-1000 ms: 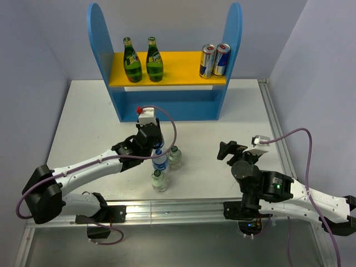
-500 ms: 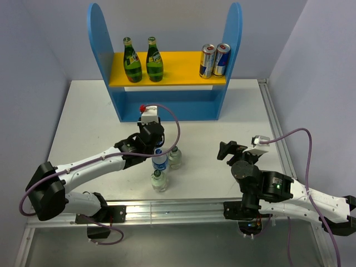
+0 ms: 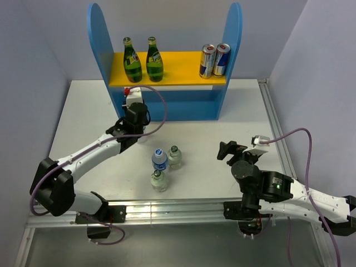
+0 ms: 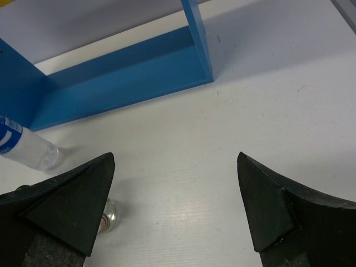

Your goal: Place and organize the beverage onto the shelf

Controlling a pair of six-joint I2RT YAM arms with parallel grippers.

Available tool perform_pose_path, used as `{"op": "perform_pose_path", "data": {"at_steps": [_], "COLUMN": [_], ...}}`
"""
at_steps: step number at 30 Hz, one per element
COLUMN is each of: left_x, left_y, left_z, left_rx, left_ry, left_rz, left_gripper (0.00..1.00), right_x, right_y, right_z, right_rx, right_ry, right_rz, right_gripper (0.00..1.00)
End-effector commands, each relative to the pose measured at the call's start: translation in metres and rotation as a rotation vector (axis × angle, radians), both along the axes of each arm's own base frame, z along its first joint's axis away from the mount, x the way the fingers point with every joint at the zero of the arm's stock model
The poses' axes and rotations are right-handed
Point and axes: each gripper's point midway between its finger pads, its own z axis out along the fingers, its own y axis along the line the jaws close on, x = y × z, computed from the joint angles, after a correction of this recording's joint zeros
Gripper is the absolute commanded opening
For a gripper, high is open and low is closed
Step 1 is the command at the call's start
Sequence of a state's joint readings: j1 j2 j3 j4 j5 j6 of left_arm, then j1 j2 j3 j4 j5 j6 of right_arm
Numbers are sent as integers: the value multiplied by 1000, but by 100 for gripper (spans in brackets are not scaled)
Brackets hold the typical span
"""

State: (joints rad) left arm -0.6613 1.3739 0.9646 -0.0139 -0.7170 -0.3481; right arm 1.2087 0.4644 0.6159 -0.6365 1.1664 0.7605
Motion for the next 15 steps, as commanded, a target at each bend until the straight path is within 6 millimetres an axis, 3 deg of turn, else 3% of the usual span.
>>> {"op": "perform_pose_path", "data": {"at_steps": [1,10,15], "left_x": [35,71,85], "left_y": [6,26,34], "left_z": [93,116,108], "left_rx": [-140,-172,-176], "left_ry": [-256,-338,-359], "left_rz": [29,91,125], "left_gripper": [0,0,0], "right_x": [2,3,3], "right_y": [0,3,4], "right_z": [4,3,3], "right_rx": [16,-2,0], "right_ry": [-22,-20,-21], "right_rz": [-20,-17,-11], "right_gripper": [97,98,98]}}
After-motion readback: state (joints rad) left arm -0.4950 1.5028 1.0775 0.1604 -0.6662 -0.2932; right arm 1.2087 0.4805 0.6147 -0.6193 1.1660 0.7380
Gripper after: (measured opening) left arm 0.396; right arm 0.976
